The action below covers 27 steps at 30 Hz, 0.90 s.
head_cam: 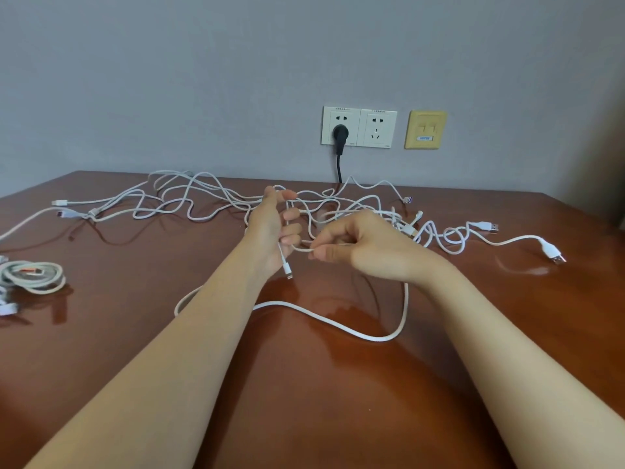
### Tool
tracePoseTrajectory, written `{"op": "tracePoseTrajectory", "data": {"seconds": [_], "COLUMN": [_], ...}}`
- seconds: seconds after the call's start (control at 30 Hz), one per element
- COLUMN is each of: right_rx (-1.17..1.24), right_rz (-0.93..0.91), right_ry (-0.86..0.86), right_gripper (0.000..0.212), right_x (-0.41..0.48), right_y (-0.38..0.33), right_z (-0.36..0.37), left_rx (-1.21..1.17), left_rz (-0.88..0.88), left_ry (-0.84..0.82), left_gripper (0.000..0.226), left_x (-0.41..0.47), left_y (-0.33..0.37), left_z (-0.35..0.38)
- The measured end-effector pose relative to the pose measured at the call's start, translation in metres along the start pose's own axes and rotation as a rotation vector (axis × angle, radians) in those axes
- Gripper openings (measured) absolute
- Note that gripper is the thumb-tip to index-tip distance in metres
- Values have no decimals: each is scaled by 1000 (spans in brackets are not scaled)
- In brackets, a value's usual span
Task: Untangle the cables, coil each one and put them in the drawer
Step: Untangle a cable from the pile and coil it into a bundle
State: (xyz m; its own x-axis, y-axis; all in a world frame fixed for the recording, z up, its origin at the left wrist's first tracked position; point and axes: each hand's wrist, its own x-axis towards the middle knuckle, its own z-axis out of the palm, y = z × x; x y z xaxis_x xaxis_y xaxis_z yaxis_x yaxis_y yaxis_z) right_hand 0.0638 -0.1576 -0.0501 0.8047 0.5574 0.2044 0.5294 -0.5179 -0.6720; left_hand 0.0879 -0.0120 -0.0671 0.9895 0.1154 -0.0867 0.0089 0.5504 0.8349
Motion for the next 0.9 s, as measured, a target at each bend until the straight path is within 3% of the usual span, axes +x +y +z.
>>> {"op": "tracePoseTrajectory", "data": {"seconds": [0.13, 0.27, 0.33, 0.47, 0.53, 0.63, 0.9], "right_rx": [-1, -232, -217, -57, -5, -35, -56], "right_rz": [-33, -96, -113, -66, -3, 88, 183], "right_ry": [98, 11, 0, 90, 186, 255, 316], "right_gripper": [6, 8, 9, 4, 13, 24, 18], "right_x": [2, 3, 3, 4, 5, 8, 8], "right_y": [3, 0, -1, -2, 0, 4, 9], "right_z": [0, 8, 9, 10, 9, 7, 1], "left_rx": [-17, -16, 13, 327, 499, 573, 827], "left_rz": [-10, -60, -86, -51, -21, -33, 11], "left_ry": [-27, -32, -34, -26, -32, -107, -293], "left_gripper": [42, 40, 40, 44, 46, 52, 58], "left_x": [-2, 2, 4, 0, -5, -13, -16], "left_y": [-2, -4, -5, -12, -15, -16, -17], "left_z": [2, 1, 1, 11, 18, 20, 17]}}
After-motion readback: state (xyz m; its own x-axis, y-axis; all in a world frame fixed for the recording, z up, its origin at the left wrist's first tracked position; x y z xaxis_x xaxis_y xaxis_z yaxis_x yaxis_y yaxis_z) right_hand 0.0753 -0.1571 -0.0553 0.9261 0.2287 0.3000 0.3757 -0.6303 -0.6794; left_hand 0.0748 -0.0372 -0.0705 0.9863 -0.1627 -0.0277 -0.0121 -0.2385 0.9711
